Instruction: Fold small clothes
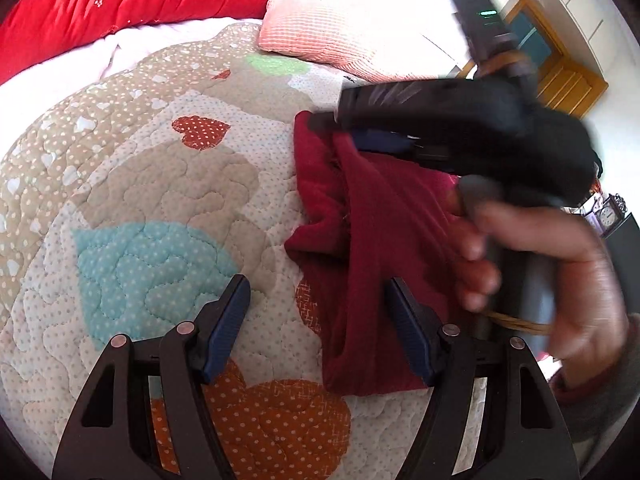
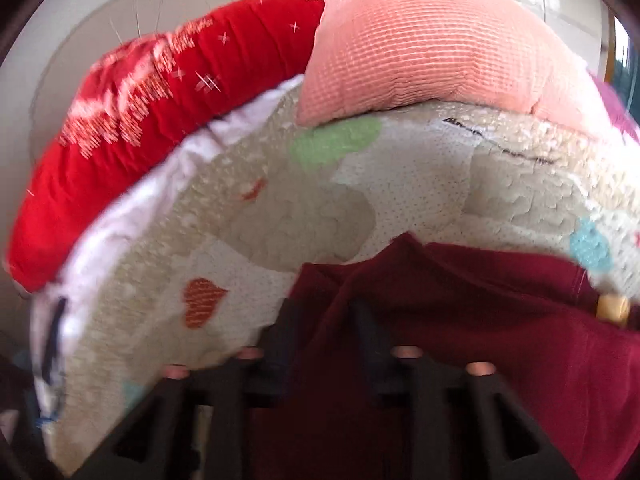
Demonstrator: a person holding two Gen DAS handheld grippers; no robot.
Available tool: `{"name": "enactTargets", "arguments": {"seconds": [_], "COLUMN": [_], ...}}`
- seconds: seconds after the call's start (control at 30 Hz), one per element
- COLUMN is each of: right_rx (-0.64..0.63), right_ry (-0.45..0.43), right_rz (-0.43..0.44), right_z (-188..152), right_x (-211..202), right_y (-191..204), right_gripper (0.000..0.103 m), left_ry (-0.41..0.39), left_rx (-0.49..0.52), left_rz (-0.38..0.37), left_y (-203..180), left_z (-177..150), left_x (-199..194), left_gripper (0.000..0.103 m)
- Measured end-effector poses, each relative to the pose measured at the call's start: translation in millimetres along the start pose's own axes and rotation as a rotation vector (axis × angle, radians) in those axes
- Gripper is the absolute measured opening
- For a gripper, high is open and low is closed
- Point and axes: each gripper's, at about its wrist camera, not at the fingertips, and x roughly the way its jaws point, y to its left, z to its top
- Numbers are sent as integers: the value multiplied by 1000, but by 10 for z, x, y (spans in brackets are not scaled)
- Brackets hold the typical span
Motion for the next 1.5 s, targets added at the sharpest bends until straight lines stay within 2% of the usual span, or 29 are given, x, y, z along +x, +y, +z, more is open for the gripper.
{"name": "enactTargets", "arguments": {"seconds": [0.07, 0.2, 0.3, 0.37, 0.47, 0.53, 0.6, 0.7, 0.77, 0.93, 1.03, 1.07, 1.1, 1.17, 1.2, 1.27, 1.37, 1.5], "right_rx": [11, -60, -11, 2, -8, 10, 29, 82, 86, 112, 167, 193, 218, 233, 231, 239, 239, 188], "right_ry": [-6, -43, -76, -98, -65, 13, -4, -16, -69, -199, -247, -239, -222, -189, -165, -140, -145, -173], "right_rz": [40, -44, -51, -89, -207, -210, -180, -104, -87, -261, -395, -406, -409, -402, -422, -451, -467, -431], "right_z": [-37, -93, -91, -75, -62, -92, -114, -138, -263, -873, -1189, -1260, -1317, -1360, -1385, -1407, -1316, -1273], "right_x": [-125, -324, -362, -364, -213, -25, -32, -281, -562, -1370, -1756, -1829, -1861, -1832, -1768, -1640, -1719, -1883], "right_y": [2, 60, -13, -65, -141, -254, -319, -368, -431, -979, -1446, -1608, -1728, -1934, -2035, -2157, -2049, -1836], "right_gripper": [57, 57, 57, 56, 54, 55, 54, 54, 54, 54, 54, 54, 50, 32, 15, 13, 13, 17], "left_ry": [-1, -5, -4, -4, -4, -5, -6, -12, -14, -23, -34, -38, -40, -41, -41, -41, -40, -38], "left_rx": [9, 13, 10, 9, 7, 5, 7, 15, 26, 38, 47, 51, 58, 70, 74, 79, 78, 75], "left_rz": [9, 14, 12, 12, 8, 5, 3, 5, 8, 17, 26, 29, 35, 44, 47, 49, 44, 38], "left_y": [-17, -33, -29, -24, -8, -1, -1, -8, -17, -33, -49, -55, -74, -98, -104, -98, -82, -63], "left_z": [4, -1, -2, -6, 12, 23, 26, 31, 39, 37, 36, 33, 31, 25, 26, 25, 34, 42], "left_x": [24, 49, 58, 51, 51, 58, 64, 91, 120, 147, 178, 186, 196, 204, 209, 215, 221, 217], "left_gripper": [71, 71, 70, 70, 71, 71, 71, 73, 74, 75, 77, 78, 78, 79, 80, 80, 80, 80]}}
